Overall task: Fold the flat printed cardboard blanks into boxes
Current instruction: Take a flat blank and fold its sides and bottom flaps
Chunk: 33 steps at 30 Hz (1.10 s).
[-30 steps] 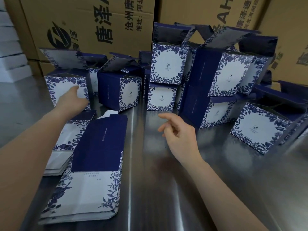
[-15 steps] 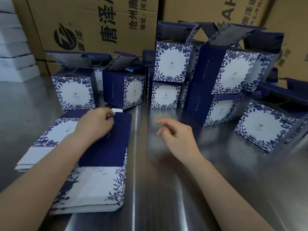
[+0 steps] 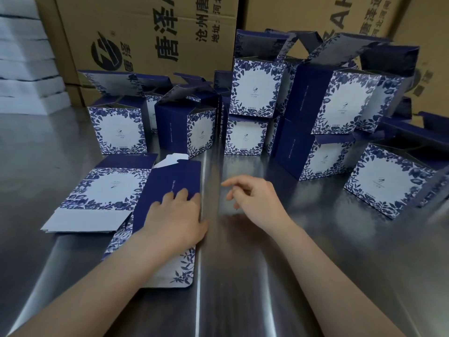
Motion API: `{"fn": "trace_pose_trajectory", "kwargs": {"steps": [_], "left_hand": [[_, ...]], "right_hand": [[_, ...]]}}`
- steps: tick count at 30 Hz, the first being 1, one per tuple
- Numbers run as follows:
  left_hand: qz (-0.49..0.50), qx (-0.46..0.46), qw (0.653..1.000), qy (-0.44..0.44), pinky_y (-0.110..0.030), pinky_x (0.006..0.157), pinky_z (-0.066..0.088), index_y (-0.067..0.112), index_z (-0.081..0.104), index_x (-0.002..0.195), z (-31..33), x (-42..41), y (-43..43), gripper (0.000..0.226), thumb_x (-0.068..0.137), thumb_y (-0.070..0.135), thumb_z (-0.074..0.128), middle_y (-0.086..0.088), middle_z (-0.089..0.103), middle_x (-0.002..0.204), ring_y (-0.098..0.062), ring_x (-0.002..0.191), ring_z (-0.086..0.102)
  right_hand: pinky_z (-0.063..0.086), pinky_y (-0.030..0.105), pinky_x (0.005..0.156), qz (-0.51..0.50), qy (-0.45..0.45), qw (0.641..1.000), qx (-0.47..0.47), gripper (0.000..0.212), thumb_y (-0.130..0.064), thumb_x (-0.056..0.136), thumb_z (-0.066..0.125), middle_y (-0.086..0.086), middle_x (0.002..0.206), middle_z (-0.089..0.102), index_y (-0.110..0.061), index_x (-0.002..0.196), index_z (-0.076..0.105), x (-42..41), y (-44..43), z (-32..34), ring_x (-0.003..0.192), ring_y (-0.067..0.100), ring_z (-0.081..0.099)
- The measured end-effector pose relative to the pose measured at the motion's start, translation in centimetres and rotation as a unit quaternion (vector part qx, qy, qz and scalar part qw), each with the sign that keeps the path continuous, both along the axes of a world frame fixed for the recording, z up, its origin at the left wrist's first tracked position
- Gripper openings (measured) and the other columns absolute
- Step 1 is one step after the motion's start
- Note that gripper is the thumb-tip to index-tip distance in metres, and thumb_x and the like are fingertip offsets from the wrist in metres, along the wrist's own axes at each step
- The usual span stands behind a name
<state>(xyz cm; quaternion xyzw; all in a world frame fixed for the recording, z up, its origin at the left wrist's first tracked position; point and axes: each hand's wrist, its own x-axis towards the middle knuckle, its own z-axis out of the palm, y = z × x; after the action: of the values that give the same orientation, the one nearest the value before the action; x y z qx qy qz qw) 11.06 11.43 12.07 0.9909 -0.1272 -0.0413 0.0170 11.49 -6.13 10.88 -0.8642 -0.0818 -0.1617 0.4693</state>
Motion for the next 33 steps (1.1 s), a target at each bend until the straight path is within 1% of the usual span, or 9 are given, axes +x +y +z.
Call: {"fn": "trace_pose_trajectory", "kwargs": {"steps": [5, 8, 11, 15, 19, 22, 25, 27, 33], "left_hand": [[-0.005, -0.030, 0.999, -0.013, -0.043, 0.101, 0.039, 0.024, 0.043, 0.140, 0.5, -0.9, -0.3, 0.048, 0.096, 0.041, 0.044, -0.003, 0.043, 0.144, -0.030, 0.134, 0.038], [0.001, -0.083, 0.996, -0.030, -0.037, 0.081, 0.041, 0.022, 0.054, 0.110, 0.9, -1.6, -0.8, 0.026, 0.091, 0.038, 0.048, 0.000, 0.054, 0.125, -0.028, 0.120, 0.050], [-0.010, -0.123, 0.990, -0.061, -0.033, 0.069, 0.035, 0.024, 0.045, 0.089, 1.4, -2.6, -1.5, 0.009, 0.087, 0.033, 0.048, 0.004, 0.053, 0.102, -0.025, 0.103, 0.054], [-0.042, -0.159, 0.983, -0.079, -0.031, 0.067, 0.035, 0.025, 0.052, 0.095, 1.7, -3.7, -2.9, 0.012, 0.086, 0.031, 0.047, 0.007, 0.052, 0.096, -0.022, 0.093, 0.053], [-0.052, -0.175, 0.979, -0.091, -0.032, 0.066, 0.035, 0.025, 0.055, 0.107, 1.7, -4.3, -4.1, 0.022, 0.087, 0.030, 0.046, 0.006, 0.055, 0.102, -0.017, 0.083, 0.042], [-0.065, -0.200, 0.973, -0.097, -0.033, 0.070, 0.043, 0.025, 0.056, 0.115, 1.8, -4.4, -4.8, 0.028, 0.090, 0.031, 0.047, 0.006, 0.057, 0.108, -0.019, 0.093, 0.052], [-0.083, -0.255, 0.959, -0.091, -0.035, 0.077, 0.049, 0.029, 0.061, 0.111, 2.3, -4.4, -5.1, 0.023, 0.092, 0.036, 0.048, 0.008, 0.062, 0.108, -0.019, 0.098, 0.058], [-0.084, -0.295, 0.947, -0.096, -0.035, 0.082, 0.050, 0.032, 0.064, 0.112, 2.8, -4.3, -5.1, 0.024, 0.092, 0.036, 0.051, 0.008, 0.065, 0.109, -0.019, 0.101, 0.059], [-0.003, -0.324, 0.929, -0.177, -0.037, 0.108, 0.032, 0.025, 0.050, 0.140, 3.8, -0.3, -3.6, 0.050, 0.091, 0.034, 0.057, 0.000, 0.044, 0.149, -0.023, 0.137, 0.037]], "right_hand": [[0.052, 0.021, 0.058, 0.003, 0.048, 0.998, 0.035, 0.040, -0.005, 0.094, 0.049, -0.014, 0.072, 0.068, -0.040, 0.086, 0.067, 0.0, 0.2, 0.0, 0.056, 0.004, 0.059], [0.055, 0.027, 0.055, 0.011, 0.094, 0.991, 0.094, 0.030, -0.007, 0.098, 0.048, -0.006, 0.082, 0.069, -0.028, 0.100, 0.068, 0.0, 0.5, 0.2, 0.060, 0.012, 0.064], [0.059, 0.033, 0.056, 0.027, 0.154, 0.966, 0.204, 0.020, -0.014, 0.101, 0.050, 0.008, 0.092, 0.068, -0.017, 0.117, 0.060, 0.0, 0.9, 0.5, 0.062, 0.021, 0.068], [0.057, 0.029, 0.055, 0.085, 0.219, 0.926, 0.296, 0.014, -0.020, 0.101, 0.051, 0.005, 0.081, 0.071, -0.019, 0.106, 0.064, -0.1, 0.7, 0.8, 0.064, 0.020, 0.069], [0.058, 0.033, 0.068, 0.100, 0.223, 0.905, 0.347, 0.029, -0.007, 0.097, 0.054, 0.015, 0.111, 0.072, -0.015, 0.125, 0.060, 0.4, 0.1, 0.5, 0.088, 0.026, 0.068], [0.059, 0.031, 0.066, 0.079, 0.210, 0.891, 0.395, 0.040, 0.005, 0.092, 0.053, 0.017, 0.106, 0.073, -0.018, 0.124, 0.058, 0.8, -0.4, 0.3, 0.088, 0.026, 0.071], [0.056, 0.027, 0.057, 0.042, 0.195, 0.886, 0.418, 0.046, 0.011, 0.088, 0.049, 0.016, 0.095, 0.075, -0.017, 0.122, 0.062, 1.2, -0.9, 0.3, 0.072, 0.022, 0.071], [0.056, 0.032, 0.066, 0.025, 0.177, 0.886, 0.428, 0.046, 0.013, 0.085, 0.046, 0.017, 0.095, 0.075, -0.012, 0.118, 0.067, 1.4, -1.4, 0.3, 0.077, 0.026, 0.070], [0.058, 0.041, 0.081, 0.004, 0.154, 0.873, 0.463, 0.037, 0.003, 0.090, 0.044, 0.013, 0.102, 0.075, -0.013, 0.098, 0.077, 1.3, -3.1, 1.0, 0.088, 0.029, 0.069]]}}
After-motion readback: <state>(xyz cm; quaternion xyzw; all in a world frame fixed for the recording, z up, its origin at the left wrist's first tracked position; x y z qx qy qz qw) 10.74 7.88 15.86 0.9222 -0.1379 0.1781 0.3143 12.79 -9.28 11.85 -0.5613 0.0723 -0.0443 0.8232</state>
